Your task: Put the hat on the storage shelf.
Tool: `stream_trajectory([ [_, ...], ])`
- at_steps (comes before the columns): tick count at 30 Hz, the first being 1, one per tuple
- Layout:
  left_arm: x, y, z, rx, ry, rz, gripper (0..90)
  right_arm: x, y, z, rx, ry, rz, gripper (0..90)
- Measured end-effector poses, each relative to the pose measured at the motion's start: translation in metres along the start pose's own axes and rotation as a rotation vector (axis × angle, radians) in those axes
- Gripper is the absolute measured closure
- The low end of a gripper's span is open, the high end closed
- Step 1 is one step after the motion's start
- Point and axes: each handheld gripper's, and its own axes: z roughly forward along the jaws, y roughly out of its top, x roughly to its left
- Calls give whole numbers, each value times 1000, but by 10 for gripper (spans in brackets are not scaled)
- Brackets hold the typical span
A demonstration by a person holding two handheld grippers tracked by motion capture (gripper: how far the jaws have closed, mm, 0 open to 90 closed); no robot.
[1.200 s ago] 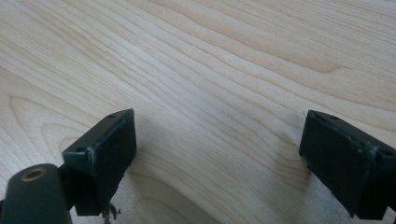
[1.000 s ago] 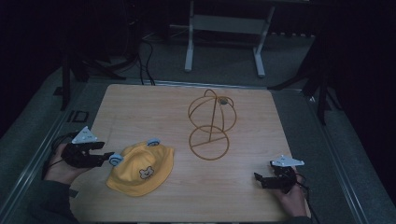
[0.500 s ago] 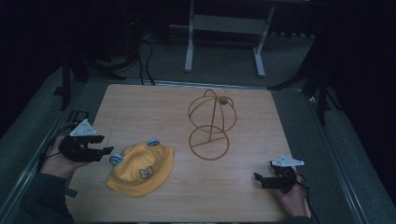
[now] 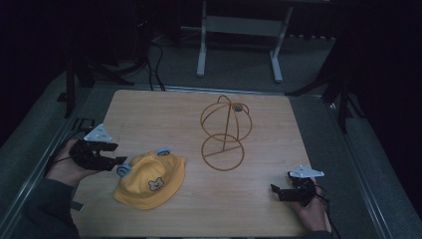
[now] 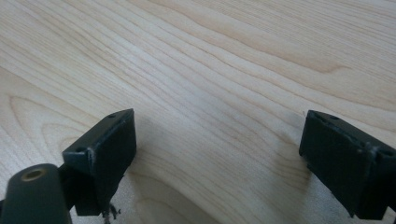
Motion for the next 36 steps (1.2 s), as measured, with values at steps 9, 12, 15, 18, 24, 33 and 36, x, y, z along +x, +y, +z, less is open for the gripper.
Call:
stream_trajectory([
  [9, -4, 11, 3, 33, 0, 10, 436, 0, 0, 0, 0, 0, 0, 109],
  [12, -6, 14, 4, 38, -3, 17, 436, 0, 0, 0, 0, 0, 0, 109],
  [15, -8, 19, 6, 45, -9, 21, 437, 0, 0, 0, 0, 0, 0, 109],
  [18, -10, 23, 8, 53, -19, 28, 438, 0, 0, 0, 0, 0, 0, 109],
  [24, -13, 32, 15, 76, -37, 54, 439, 0, 0, 0, -1, 0, 2, 109],
  [33, -20, 42, 22, 129, -68, 93, 441, 0, 0, 0, 0, 0, 3, 109],
  [36, -21, 44, 23, 132, -75, 93, 442, 0, 0, 0, 0, 0, 3, 109],
])
